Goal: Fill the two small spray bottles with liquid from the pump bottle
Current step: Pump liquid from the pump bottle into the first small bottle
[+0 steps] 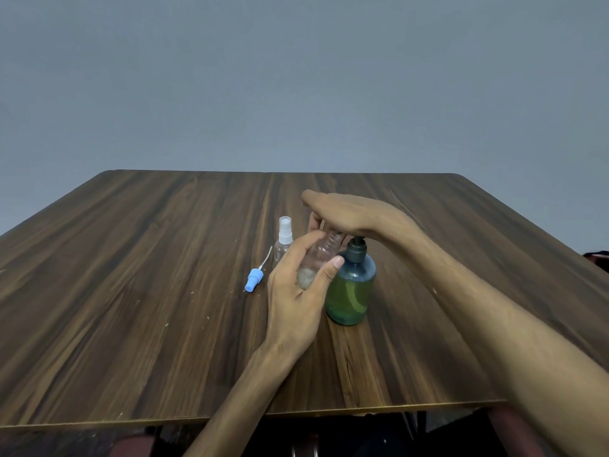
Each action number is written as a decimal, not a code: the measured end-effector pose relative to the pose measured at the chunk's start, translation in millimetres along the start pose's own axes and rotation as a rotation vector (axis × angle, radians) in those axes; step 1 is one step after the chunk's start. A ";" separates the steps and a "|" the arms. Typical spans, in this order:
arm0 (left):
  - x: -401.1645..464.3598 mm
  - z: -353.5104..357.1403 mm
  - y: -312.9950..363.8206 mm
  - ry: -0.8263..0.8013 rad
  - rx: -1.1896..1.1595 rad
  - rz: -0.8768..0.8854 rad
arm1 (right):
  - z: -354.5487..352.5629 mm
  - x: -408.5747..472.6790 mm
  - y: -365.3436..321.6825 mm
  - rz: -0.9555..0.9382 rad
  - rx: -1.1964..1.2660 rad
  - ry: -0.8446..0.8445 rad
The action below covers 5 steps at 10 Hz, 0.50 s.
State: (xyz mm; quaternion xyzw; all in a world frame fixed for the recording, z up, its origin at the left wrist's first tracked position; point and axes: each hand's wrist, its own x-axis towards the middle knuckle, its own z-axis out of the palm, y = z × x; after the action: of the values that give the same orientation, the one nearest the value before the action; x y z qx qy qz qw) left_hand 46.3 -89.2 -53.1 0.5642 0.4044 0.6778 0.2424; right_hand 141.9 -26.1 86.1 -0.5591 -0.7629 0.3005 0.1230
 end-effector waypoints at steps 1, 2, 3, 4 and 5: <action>0.1 0.7 -0.8 0.003 -0.012 -0.004 | 4.0 2.7 2.4 -0.002 0.023 0.032; -0.3 0.1 -0.3 0.002 -0.002 -0.002 | 2.3 5.2 0.6 0.010 0.038 0.010; 0.5 0.2 -2.2 -0.004 -0.006 0.004 | 1.7 3.8 0.7 -0.010 0.012 0.024; -0.3 0.4 -2.5 -0.004 -0.013 -0.007 | 3.9 4.5 2.8 0.023 0.032 0.015; -0.7 -0.9 -2.0 -0.012 0.007 0.000 | 3.7 8.7 4.6 0.017 0.008 0.020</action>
State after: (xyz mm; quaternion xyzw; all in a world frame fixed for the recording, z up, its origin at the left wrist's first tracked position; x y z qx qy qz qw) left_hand 45.3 -88.9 -55.2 0.5691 0.4054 0.6730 0.2426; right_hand 140.5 -18.3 79.2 -0.5680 -0.7557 0.2989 0.1306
